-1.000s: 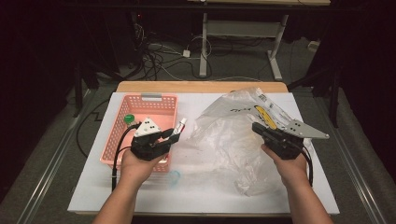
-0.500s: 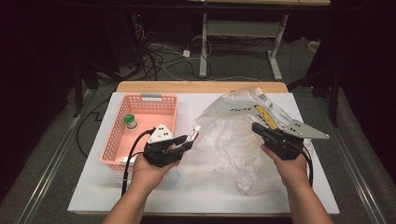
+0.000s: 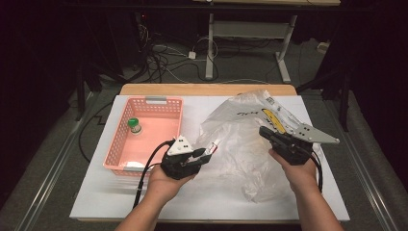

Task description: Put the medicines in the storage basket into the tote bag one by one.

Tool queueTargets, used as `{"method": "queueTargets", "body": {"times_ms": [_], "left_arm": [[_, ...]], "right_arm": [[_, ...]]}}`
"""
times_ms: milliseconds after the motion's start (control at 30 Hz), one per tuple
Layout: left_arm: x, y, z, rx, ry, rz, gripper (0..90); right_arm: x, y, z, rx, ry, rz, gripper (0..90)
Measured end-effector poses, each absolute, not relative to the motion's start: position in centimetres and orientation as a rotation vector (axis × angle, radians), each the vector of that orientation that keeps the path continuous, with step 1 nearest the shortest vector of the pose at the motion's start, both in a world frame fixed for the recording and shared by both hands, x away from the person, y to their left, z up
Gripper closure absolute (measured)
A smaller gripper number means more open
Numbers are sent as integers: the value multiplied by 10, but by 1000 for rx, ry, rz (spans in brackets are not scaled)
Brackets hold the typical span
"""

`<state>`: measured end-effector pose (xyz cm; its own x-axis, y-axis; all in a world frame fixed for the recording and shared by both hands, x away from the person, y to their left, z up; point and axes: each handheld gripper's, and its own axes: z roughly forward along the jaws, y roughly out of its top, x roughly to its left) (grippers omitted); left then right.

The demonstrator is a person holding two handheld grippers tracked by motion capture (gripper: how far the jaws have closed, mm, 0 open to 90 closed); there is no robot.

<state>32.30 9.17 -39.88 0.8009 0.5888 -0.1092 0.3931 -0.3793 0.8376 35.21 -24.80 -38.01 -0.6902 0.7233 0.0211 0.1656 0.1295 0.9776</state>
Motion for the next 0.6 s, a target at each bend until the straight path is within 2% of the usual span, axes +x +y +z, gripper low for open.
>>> {"method": "queueTargets", "body": {"times_ms": [600], "left_arm": [[322,61,-426,2081,706,226,674]], "right_arm": [[352,-246,-382,850,1967,1585,900]]}}
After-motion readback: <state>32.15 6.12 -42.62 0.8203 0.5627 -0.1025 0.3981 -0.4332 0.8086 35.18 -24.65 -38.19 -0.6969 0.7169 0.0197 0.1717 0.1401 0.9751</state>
